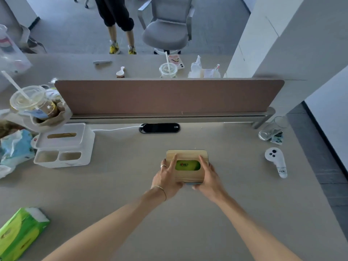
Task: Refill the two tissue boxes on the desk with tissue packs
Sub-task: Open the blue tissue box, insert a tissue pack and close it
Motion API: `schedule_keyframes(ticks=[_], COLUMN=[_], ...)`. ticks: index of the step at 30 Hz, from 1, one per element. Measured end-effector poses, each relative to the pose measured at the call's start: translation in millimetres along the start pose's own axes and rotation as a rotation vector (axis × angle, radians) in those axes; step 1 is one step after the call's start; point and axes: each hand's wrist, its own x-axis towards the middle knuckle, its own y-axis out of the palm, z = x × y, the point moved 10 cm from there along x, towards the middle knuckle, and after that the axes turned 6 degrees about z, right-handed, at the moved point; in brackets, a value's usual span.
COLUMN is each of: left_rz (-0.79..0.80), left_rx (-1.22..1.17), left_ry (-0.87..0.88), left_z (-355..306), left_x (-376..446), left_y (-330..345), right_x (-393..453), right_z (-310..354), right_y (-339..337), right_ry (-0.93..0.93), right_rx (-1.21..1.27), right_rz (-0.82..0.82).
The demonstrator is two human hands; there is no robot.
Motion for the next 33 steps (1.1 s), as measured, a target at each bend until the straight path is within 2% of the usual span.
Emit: schedule_keyframes(ticks=[11, 17, 20, 23, 33], left_rz=[0.126, 0.125, 0.092, 0.064, 0.064], left_rx=[0.057, 0.077, 0.074, 0.048, 0.108], left_ry=[0.120, 0.164, 0.168, 0.155, 0.105], left_z=[-134, -177, -195, -211, -231], left_x=[103, 145, 164, 182, 202], left_y=[57, 74, 78, 77, 89], right_x=[34, 53, 64, 77, 100], right_z=[-101, -126, -127, -126, -143], right_y=[-124, -174, -194, -199, -194], right_ry=[0.120, 0.096, 0.084, 0.059, 0.145], right_rx=[0.064, -0.141, -0.334, -0.512, -0.584], right_rz=[-0.087, -0.129, -0.218, -0.269, -0.228])
